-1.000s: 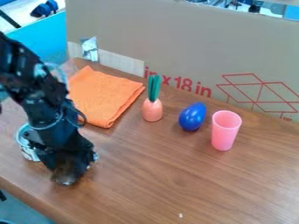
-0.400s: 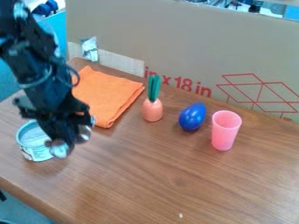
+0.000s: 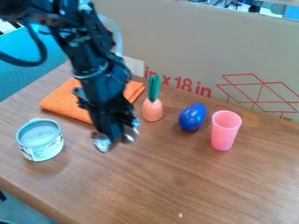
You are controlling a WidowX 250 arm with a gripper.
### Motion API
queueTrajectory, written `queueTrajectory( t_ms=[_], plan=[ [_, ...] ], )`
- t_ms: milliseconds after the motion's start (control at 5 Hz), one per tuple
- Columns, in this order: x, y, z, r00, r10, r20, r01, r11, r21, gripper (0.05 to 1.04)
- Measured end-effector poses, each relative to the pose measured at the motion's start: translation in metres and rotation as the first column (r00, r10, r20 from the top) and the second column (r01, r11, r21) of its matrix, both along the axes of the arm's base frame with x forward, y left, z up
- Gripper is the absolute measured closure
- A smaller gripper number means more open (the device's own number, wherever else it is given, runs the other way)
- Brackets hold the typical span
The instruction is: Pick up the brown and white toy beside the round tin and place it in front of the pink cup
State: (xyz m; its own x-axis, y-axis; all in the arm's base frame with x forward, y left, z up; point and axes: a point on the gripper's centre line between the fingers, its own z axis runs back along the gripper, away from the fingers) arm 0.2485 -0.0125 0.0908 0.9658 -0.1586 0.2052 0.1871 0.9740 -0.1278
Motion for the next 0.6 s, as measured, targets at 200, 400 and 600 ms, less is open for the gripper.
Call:
queueTrajectory(
  t_ms=[200,400,600],
  plan=[
    [0.001,-0.032,-0.008,0.983,-0.181,-0.03,0.179,0.982,-0.058,0.99],
    [-0.001,-0.057,-0.016,0.962,-0.273,-0.032,0.268,0.957,-0.116,0.99],
    [0.001,-0.071,-0.027,0.926,-0.376,-0.022,0.363,0.906,-0.219,0.99]
  ],
)
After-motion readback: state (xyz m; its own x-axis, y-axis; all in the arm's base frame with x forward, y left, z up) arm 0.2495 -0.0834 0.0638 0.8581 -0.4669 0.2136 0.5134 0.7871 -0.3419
